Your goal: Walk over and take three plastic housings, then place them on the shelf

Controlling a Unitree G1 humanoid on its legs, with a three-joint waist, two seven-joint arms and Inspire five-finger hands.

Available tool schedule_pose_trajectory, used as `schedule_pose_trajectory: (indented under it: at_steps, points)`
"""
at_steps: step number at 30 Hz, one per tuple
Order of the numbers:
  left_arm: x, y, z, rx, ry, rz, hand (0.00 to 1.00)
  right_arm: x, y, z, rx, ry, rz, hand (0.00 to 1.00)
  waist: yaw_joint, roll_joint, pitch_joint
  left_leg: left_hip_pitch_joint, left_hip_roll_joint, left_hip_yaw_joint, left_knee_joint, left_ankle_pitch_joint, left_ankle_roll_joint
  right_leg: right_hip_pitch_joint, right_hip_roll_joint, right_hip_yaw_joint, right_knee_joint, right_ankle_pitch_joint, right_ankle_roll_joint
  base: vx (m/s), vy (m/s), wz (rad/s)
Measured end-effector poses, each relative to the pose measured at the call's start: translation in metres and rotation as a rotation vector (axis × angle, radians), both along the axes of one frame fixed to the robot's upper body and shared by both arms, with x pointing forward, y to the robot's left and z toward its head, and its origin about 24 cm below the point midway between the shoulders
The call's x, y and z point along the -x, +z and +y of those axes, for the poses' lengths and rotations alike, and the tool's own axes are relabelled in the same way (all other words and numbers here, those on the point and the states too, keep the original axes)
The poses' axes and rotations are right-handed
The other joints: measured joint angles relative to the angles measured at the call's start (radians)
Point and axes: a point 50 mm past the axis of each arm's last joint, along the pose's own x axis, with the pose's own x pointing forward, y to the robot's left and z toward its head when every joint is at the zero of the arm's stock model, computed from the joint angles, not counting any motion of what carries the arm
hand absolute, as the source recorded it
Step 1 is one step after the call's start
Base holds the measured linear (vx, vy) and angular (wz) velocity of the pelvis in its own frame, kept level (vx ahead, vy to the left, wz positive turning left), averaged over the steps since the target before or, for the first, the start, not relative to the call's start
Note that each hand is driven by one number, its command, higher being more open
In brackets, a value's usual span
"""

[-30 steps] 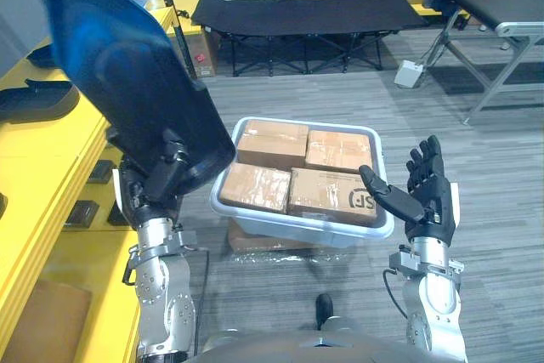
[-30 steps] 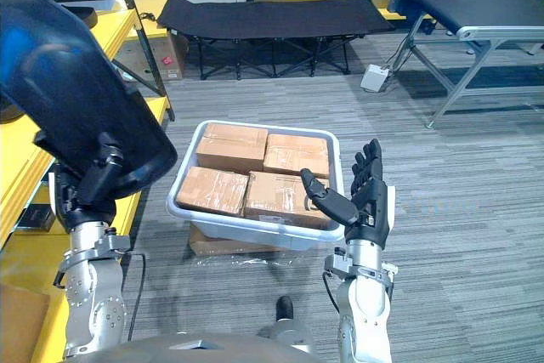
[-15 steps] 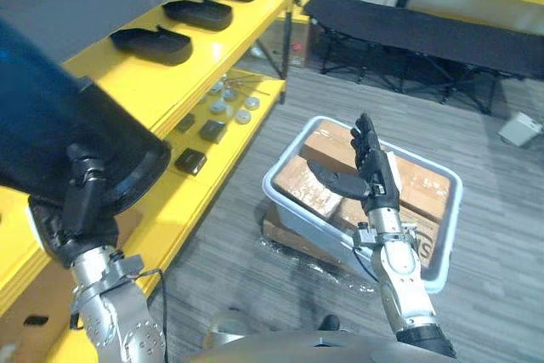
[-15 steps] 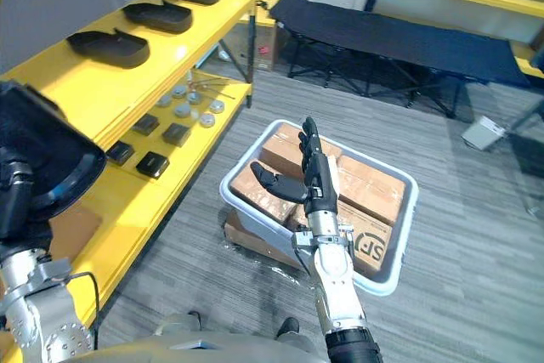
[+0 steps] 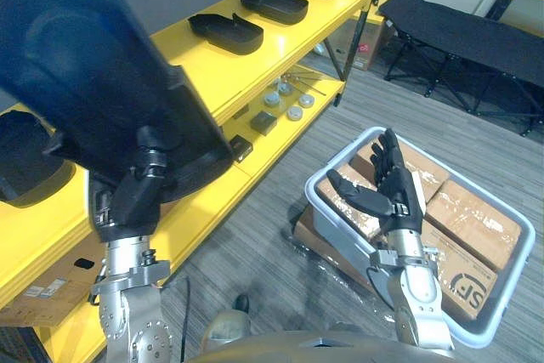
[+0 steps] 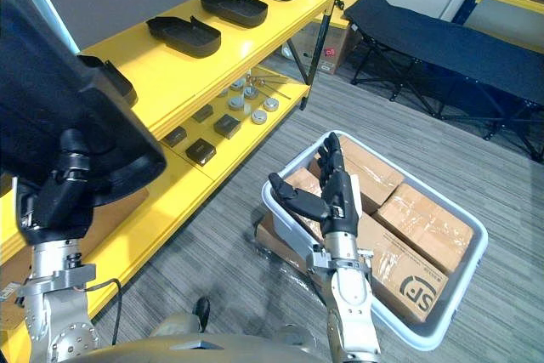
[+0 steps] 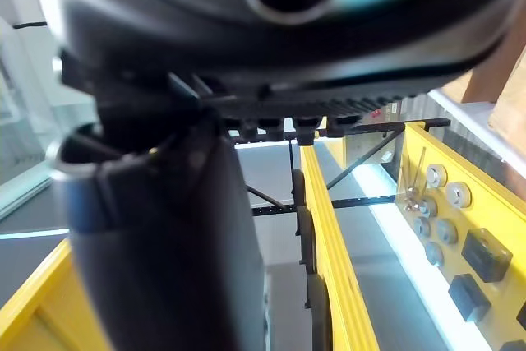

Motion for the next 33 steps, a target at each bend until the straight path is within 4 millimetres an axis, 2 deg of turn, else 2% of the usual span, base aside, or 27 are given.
schedule_pose_trajectory:
  at_steps: [3,7,10,13,16,18,19,20,21,22,23,24,26,27,29,30,31,32,33]
  points:
    - [-0.007,0.006,-0.007,-0.014,-0.03,-0.029,0.0,-0.001,0.003,0.001,-0.004,0.03,-0.023,1.0,0.002,0.003,0.012,-0.041,0.0,0.013,0.05,-0.001,-0.003,-0.004,0.004,-0.022,0.001,-0.005,-0.006,0.02,-0.027,0.34]
    - [-0.009,0.004,-0.005,0.031,0.021,-0.002,0.0,-0.016,0.017,0.019,0.029,0.145,-0.111,1.0,0.009,0.025,0.066,-0.064,0.018,0.032,0.109,-0.024,-0.01,0.005,0.025,-0.029,0.008,-0.014,-0.021,-0.09,-0.03,0.07]
    - [-0.006,0.001,-0.005,0.038,0.032,0.02,0.0,-0.015,0.016,0.024,0.023,0.187,-0.108,1.0,0.014,0.025,0.077,-0.066,0.018,0.04,0.122,-0.047,-0.003,0.017,0.023,-0.032,0.018,-0.039,-0.029,-0.12,-0.013,0.08]
    - [-0.004,0.001,-0.003,0.039,0.052,0.016,0.0,-0.015,0.017,0.023,-0.02,0.177,-0.119,1.0,0.023,0.021,0.08,-0.088,0.031,0.094,0.162,-0.051,0.003,0.017,0.004,-0.041,0.033,-0.06,-0.018,-0.09,0.038,0.17]
    - [-0.002,0.004,0.003,-0.004,0.101,0.009,0.0,-0.015,0.021,0.024,-0.027,0.146,-0.147,1.0,0.038,0.015,0.077,-0.132,0.016,0.108,0.255,-0.101,0.024,0.023,-0.013,-0.041,0.04,-0.074,0.001,-0.01,0.109,0.12]
    - [0.001,0.005,0.011,-0.03,0.139,0.012,0.0,-0.015,0.028,0.022,-0.029,0.093,-0.178,1.0,0.041,-0.002,0.073,-0.152,-0.022,0.136,0.344,-0.168,0.069,0.059,-0.05,-0.041,0.028,-0.098,0.027,0.1,0.183,0.19]
    - [0.002,0.005,0.012,-0.035,0.144,0.011,0.0,-0.014,0.029,0.02,-0.031,0.075,-0.182,1.0,0.04,-0.007,0.065,-0.15,-0.034,0.145,0.357,-0.185,0.081,0.07,-0.055,-0.04,0.037,-0.095,0.021,0.2,0.212,0.24]
    - [0.002,0.007,0.015,-0.049,0.161,-0.001,0.0,-0.014,0.033,0.016,-0.027,0.051,-0.207,1.0,0.033,-0.009,0.062,-0.153,-0.047,0.145,0.389,-0.214,0.088,0.016,-0.085,-0.002,0.187,-0.074,-0.015,0.16,0.248,0.43]
    - [0.003,0.008,0.016,-0.065,0.173,0.003,0.0,-0.013,0.034,0.016,-0.015,0.029,-0.212,1.0,0.027,0.004,0.054,-0.144,-0.059,0.12,0.394,-0.228,0.103,-0.077,-0.088,0.063,0.373,0.006,-0.112,0.14,0.267,0.49]
    - [0.003,0.009,0.017,-0.078,0.172,-0.001,0.0,-0.013,0.034,0.016,-0.007,0.015,-0.213,1.0,0.026,0.005,0.053,-0.126,-0.06,0.108,0.383,-0.227,0.111,-0.112,-0.085,0.09,0.44,0.063,-0.132,0.17,0.288,0.61]
    - [0.003,0.014,0.018,-0.108,0.166,-0.015,0.0,-0.013,0.036,0.015,0.003,-0.004,-0.225,1.0,0.02,0.011,0.055,-0.105,-0.058,0.079,0.363,-0.217,0.128,-0.166,-0.075,0.122,0.534,0.055,-0.12,0.25,0.175,0.61]
    - [0.003,0.018,0.019,-0.121,0.166,-0.03,0.0,-0.016,0.04,0.016,0.03,0.0,-0.253,1.0,0.017,0.004,0.051,-0.079,-0.06,0.051,0.347,-0.213,0.137,-0.183,-0.033,0.135,0.535,-0.016,-0.103,0.34,0.141,0.69]
    - [0.001,0.02,0.019,-0.115,0.166,-0.045,0.0,-0.021,0.05,0.016,0.043,0.018,-0.306,1.0,0.015,0.01,0.049,-0.043,-0.06,0.021,0.318,-0.209,0.136,-0.174,0.039,0.146,0.399,-0.068,-0.093,0.28,0.074,0.6]
    - [-0.002,0.023,0.018,-0.108,0.16,-0.066,0.0,-0.024,0.062,0.015,0.064,0.018,-0.368,1.0,0.012,0.011,0.047,-0.025,-0.066,-0.009,0.297,-0.204,0.127,-0.164,0.097,0.175,0.26,-0.08,-0.082,0.24,0.03,0.81]
    - [-0.007,0.029,0.015,-0.098,0.146,-0.106,0.0,-0.025,0.083,0.011,0.147,0.024,-0.47,1.0,0.008,-0.001,0.04,0.007,-0.093,-0.045,0.276,-0.203,0.125,-0.173,0.146,0.22,0.137,-0.07,-0.075,0.25,0.003,0.83]
    - [-0.008,0.03,0.014,-0.099,0.142,-0.118,0.0,-0.024,0.09,0.008,0.186,0.026,-0.501,1.0,0.007,-0.002,0.035,0.015,-0.11,-0.052,0.275,-0.203,0.123,-0.174,0.146,0.223,0.094,-0.052,-0.063,0.27,-0.036,0.82]
    - [-0.009,0.033,0.014,-0.113,0.141,-0.131,0.0,-0.021,0.099,0.005,0.215,0.022,-0.553,1.0,0.006,-0.012,0.025,0.03,-0.134,-0.051,0.275,-0.214,0.107,-0.164,0.137,0.22,0.028,0.066,-0.081,0.19,-0.031,0.7]
    - [-0.009,0.033,0.014,-0.117,0.142,-0.132,0.0,-0.02,0.101,0.005,0.216,0.023,-0.562,1.0,0.006,-0.016,0.023,0.033,-0.138,-0.048,0.275,-0.217,0.105,-0.161,0.135,0.219,0.018,0.099,-0.079,0.25,-0.101,0.64]
    - [-0.008,0.032,0.014,-0.121,0.148,-0.123,0.0,-0.02,0.106,0.003,0.233,0.036,-0.591,1.0,0.008,-0.004,0.01,0.037,-0.131,-0.032,0.279,-0.235,0.093,-0.138,0.133,0.191,-0.014,0.108,-0.077,0.11,-0.073,0.28]
